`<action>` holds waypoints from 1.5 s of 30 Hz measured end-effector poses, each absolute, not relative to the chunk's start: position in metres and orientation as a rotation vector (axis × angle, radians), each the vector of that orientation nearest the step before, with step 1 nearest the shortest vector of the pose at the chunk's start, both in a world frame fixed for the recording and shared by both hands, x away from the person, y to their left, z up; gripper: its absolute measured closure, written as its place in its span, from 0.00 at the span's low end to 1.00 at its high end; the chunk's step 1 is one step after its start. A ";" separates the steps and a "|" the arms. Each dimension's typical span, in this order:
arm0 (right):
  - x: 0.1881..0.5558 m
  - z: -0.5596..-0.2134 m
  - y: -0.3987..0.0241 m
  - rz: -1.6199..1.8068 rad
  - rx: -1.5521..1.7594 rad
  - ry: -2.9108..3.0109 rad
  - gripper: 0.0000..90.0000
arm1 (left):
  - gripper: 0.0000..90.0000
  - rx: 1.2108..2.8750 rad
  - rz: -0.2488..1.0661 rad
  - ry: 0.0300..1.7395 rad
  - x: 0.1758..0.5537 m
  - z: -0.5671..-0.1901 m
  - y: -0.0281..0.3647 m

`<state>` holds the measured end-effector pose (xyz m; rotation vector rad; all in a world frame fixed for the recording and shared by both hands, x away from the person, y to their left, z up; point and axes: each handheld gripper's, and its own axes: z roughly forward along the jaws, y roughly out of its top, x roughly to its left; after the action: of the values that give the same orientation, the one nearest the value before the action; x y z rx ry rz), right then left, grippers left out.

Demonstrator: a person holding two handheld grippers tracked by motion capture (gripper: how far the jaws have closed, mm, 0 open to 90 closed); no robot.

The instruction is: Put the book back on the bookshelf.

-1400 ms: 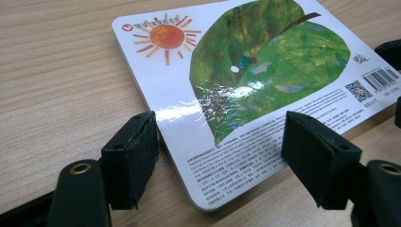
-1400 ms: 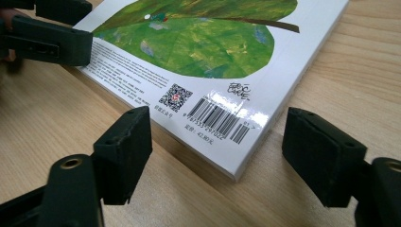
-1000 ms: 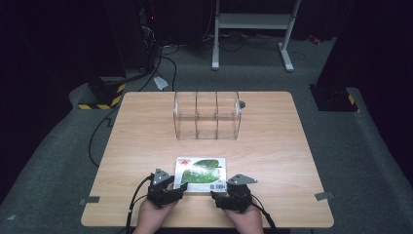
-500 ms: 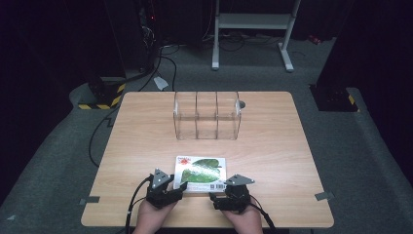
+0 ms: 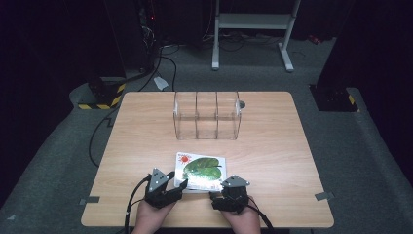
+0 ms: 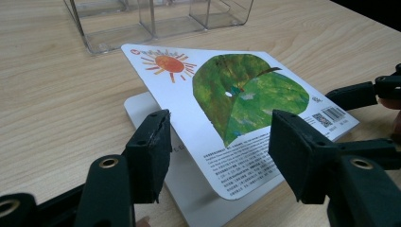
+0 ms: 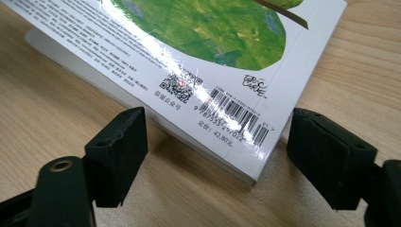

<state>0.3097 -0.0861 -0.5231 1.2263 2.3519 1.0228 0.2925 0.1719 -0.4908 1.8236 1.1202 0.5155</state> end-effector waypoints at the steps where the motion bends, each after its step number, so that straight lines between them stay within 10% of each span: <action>1: 0.310 -0.523 -0.087 1.022 1.223 2.347 0.26 | 0.44 1.824 0.518 1.120 0.292 -0.491 0.172; 26: 0.309 -0.523 -0.088 1.045 1.266 2.319 0.29 | 0.41 1.783 0.277 1.221 0.327 -0.502 0.184; 45: 0.303 -0.521 -0.101 1.151 1.243 2.328 0.29 | 0.68 1.894 0.287 1.120 0.337 -0.498 0.184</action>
<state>0.3026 -0.1012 -0.5208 1.2432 2.3280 1.1506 0.3368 0.1836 -0.4979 1.8938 1.1198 0.2874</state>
